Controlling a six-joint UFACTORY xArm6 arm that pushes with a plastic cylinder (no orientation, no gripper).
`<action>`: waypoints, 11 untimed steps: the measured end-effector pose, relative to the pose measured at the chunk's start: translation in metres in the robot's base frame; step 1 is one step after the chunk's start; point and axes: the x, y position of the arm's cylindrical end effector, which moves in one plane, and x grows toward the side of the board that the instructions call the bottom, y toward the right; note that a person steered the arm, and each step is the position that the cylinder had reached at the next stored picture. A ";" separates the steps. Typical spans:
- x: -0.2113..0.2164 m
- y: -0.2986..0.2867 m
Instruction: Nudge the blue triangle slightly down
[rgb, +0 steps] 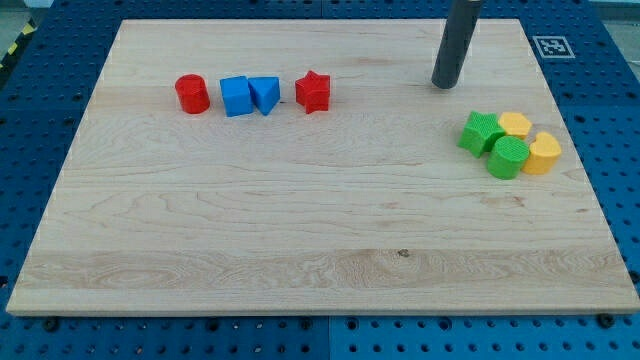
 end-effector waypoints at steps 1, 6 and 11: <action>0.000 -0.014; -0.031 -0.229; 0.021 -0.168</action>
